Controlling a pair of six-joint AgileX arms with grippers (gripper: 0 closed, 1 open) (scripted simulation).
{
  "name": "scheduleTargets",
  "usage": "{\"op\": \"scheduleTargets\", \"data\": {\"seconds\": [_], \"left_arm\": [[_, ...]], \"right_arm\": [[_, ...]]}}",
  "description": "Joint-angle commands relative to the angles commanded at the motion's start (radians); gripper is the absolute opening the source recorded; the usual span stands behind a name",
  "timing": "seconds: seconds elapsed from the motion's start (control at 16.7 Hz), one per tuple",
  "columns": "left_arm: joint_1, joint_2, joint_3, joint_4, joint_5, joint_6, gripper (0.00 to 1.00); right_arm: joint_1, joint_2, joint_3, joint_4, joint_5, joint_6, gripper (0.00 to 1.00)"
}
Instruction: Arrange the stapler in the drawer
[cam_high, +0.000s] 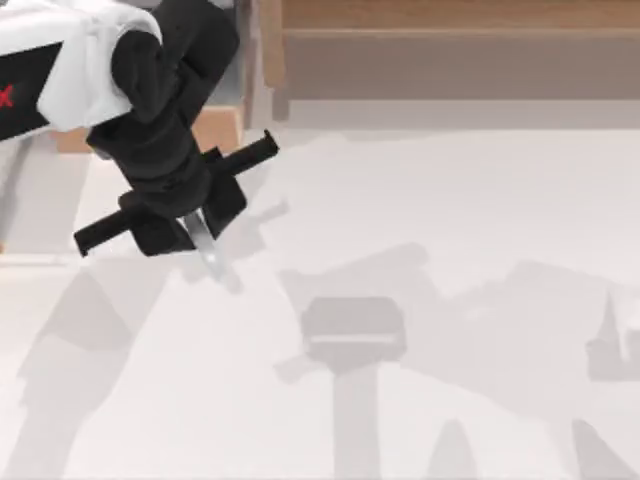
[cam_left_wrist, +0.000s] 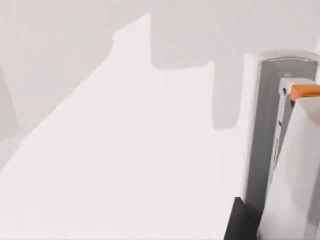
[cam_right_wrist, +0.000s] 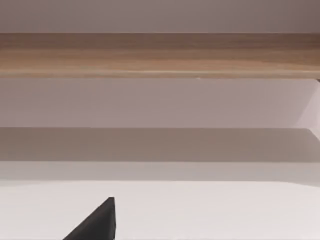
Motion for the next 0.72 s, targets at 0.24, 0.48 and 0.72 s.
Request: {"op": "scheduleTargets", "data": {"seconds": [0.24,0.48,0.72], "left_arm": [[0.149,0.041,0.285,-0.100,-0.026,0.320,0.00],[0.349,0.189,0.569,-0.254,-0.050,0.707,0.00],[0.556,0.402,0.834,-0.387,-0.057,1.044,0.00]], "right_arm": [[0.000,0.000,0.000,0.000,0.000,0.000,1.00],[0.000,0.000,0.000,0.000,0.000,0.000,1.00],[0.000,0.000,0.000,0.000,0.000,0.000,1.00]]}}
